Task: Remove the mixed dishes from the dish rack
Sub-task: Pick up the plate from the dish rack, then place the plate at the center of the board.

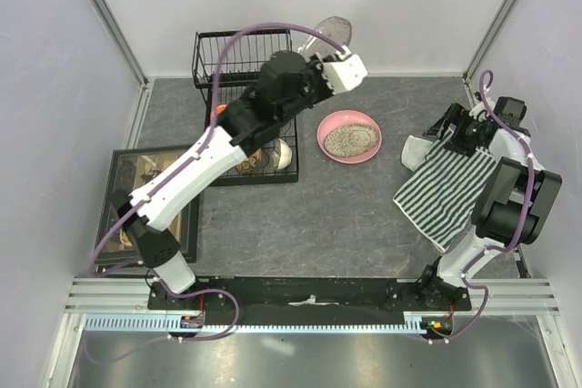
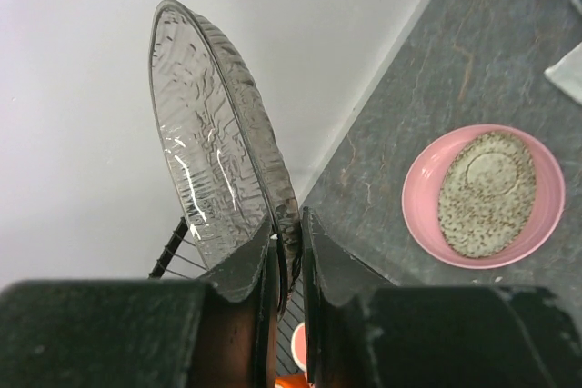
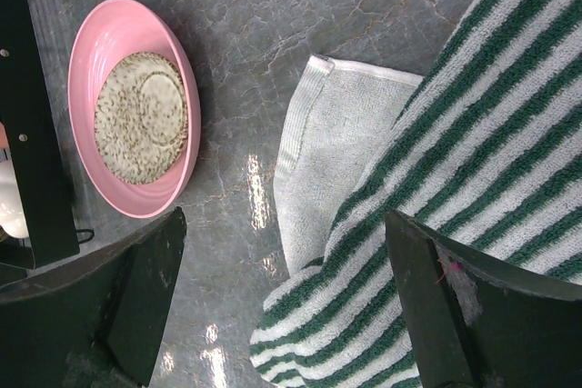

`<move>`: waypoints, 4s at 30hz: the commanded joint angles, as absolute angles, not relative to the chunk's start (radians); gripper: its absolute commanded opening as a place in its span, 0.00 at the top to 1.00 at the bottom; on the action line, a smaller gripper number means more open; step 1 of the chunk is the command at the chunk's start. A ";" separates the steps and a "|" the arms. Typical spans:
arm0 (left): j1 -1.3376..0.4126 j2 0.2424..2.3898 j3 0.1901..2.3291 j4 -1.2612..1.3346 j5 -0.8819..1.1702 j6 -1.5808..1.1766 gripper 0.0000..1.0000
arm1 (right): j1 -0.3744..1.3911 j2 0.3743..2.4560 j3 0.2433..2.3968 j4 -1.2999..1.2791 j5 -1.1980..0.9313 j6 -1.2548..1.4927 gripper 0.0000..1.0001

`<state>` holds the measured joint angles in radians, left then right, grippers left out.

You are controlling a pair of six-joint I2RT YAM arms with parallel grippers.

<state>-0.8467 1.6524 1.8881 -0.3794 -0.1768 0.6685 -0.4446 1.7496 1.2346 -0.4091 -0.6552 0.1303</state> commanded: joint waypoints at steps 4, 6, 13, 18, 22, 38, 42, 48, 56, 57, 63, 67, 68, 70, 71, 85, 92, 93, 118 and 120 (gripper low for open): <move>-0.910 1.759 1.810 -0.177 -0.325 0.909 0.98 | -0.460 1.747 1.241 -0.400 -0.681 0.114 0.02; -0.928 1.784 1.755 -0.112 -0.344 0.958 0.99 | -0.462 1.747 1.241 -0.400 -0.683 0.114 0.02; -0.948 1.891 1.658 -0.037 -0.325 1.011 0.98 | -0.471 1.749 1.243 -0.403 -0.693 0.113 0.02; -0.948 1.994 1.660 -0.015 -0.304 1.058 0.98 | -0.477 1.749 1.243 -0.403 -0.696 0.114 0.02; -0.950 2.063 1.677 -0.014 -0.288 1.068 0.99 | -0.479 1.753 1.244 -0.405 -0.699 0.114 0.02; -0.956 2.213 1.723 -0.081 -0.193 1.058 0.98 | -0.491 1.758 1.244 -0.407 -0.704 0.114 0.02; -0.962 2.236 1.723 -0.081 -0.187 1.052 0.99 | -0.495 1.761 1.244 -0.405 -0.706 0.114 0.02; -0.966 2.249 1.717 -0.098 -0.173 1.026 0.98 | -0.499 1.759 1.246 -0.407 -0.709 0.115 0.02; -0.966 2.264 1.707 -0.114 -0.186 1.020 0.95 | -0.503 1.763 1.243 -0.408 -0.716 0.115 0.02; -0.966 2.266 1.706 -0.117 -0.184 1.020 0.94 | -0.503 1.763 1.243 -0.407 -0.716 0.115 0.02; -0.965 2.273 1.707 -0.130 -0.183 1.006 0.90 | -0.508 1.763 1.243 -0.407 -0.724 0.117 0.02; -0.959 2.278 1.710 -0.140 -0.181 0.999 0.81 | -0.508 1.764 1.244 -0.407 -0.726 0.117 0.02; -0.957 2.278 1.709 -0.141 -0.178 0.996 0.78 | -0.509 1.764 1.244 -0.407 -0.726 0.117 0.02; -0.954 2.278 1.709 -0.149 -0.175 0.988 0.73 | -0.508 1.764 1.243 -0.407 -0.727 0.115 0.02; -0.953 2.275 1.707 -0.149 -0.173 0.985 0.70 | -0.508 1.766 1.243 -0.407 -0.727 0.117 0.02; -0.933 2.223 1.718 -0.153 -0.176 0.942 0.51 | -0.508 1.770 1.244 -0.407 -0.729 0.118 0.02; -0.928 2.169 1.727 -0.186 -0.178 0.913 0.39 | -0.508 1.773 1.243 -0.407 -0.732 0.118 0.02; -0.927 2.161 1.727 -0.199 -0.178 0.913 0.38 | -0.509 1.775 1.244 -0.407 -0.732 0.118 0.02; -0.907 1.947 1.746 -0.334 -0.235 0.750 0.03 | -0.509 1.781 1.244 -0.407 -0.739 0.120 0.02; -0.893 1.928 1.779 -0.342 -0.250 0.683 0.07 | -0.508 1.782 1.246 -0.410 -0.738 0.120 0.02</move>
<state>-0.9157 2.0285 1.6947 -0.3359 -0.1993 0.8303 -0.5026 1.7748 1.2346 -0.4194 -0.7109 0.1307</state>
